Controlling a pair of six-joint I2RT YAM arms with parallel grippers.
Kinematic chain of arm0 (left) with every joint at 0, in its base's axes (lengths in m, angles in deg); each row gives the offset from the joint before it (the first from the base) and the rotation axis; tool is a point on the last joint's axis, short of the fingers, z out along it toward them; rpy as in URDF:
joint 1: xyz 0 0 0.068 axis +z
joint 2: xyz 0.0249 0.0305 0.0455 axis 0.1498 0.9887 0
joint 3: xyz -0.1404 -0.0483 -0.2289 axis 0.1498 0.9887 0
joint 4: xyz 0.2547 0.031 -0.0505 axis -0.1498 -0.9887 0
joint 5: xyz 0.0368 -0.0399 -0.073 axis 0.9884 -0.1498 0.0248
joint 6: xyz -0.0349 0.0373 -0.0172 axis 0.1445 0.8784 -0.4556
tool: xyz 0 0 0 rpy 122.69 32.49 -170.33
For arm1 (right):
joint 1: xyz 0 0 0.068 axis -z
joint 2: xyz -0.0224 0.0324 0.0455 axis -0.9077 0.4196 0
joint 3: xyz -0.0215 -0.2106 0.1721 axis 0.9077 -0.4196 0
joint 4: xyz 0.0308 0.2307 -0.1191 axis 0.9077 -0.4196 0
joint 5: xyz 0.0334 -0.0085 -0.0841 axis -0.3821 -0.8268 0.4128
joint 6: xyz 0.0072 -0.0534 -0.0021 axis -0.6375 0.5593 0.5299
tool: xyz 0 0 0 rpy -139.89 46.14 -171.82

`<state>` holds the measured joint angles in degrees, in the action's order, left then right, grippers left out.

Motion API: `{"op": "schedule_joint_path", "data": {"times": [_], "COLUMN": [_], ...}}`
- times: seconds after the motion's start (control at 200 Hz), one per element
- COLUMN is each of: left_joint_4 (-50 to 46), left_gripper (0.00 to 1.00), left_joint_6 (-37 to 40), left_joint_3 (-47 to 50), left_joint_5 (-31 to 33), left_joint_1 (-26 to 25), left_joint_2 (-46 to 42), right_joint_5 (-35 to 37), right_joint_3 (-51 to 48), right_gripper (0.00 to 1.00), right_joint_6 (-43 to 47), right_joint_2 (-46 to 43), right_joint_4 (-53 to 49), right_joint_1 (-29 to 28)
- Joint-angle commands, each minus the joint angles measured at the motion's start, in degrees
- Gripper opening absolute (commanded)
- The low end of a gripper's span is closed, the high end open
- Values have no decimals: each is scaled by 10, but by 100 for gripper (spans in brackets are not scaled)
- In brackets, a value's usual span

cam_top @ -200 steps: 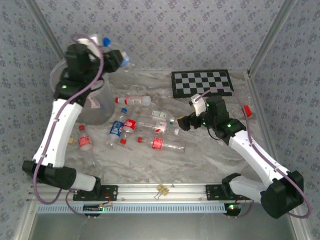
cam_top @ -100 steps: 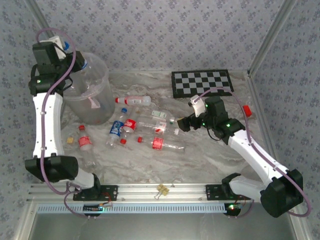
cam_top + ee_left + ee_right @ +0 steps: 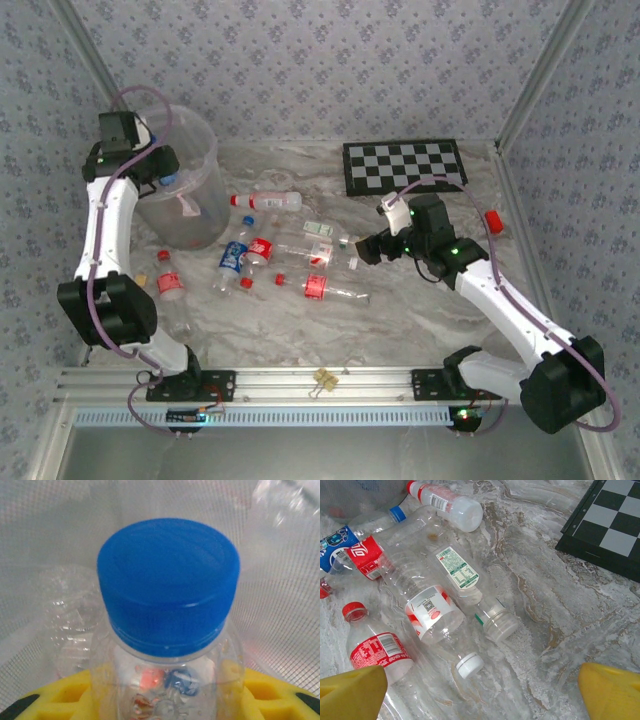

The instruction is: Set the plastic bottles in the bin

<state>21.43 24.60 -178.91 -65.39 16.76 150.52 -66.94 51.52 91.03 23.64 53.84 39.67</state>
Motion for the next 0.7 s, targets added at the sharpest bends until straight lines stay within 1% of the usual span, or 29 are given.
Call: {"op": "schedule_joint_path", "data": {"times": [0.0,0.12,0.3,0.385,0.525,0.695], "left_joint_4": [-7,-3,-4,-11,-23,-40], "left_gripper": [8,15,47,58,70,79], "left_joint_6": [17,10,10,14,20,26], "left_joint_3": [15,40,54,51,39,21], "left_joint_5": [-12,-29,-32,-32,-28,-25], "left_joint_1": [2,2,1,1,2,1], "left_joint_2": [-10,-12,-21,-25,-31,-39], "right_joint_5": [14,18,8,1,-1,-1], "right_joint_3": [-6,-9,-7,-4,7,24], "right_gripper": [100,100,100,100,100,100], "right_joint_6": [-6,-7,-11,-8,17,55], "right_joint_2": [-3,-8,6,19,50,74], "right_joint_4": [2,3,11,12,0,-17], "right_joint_1": [2,7,9,8,7,7]}}
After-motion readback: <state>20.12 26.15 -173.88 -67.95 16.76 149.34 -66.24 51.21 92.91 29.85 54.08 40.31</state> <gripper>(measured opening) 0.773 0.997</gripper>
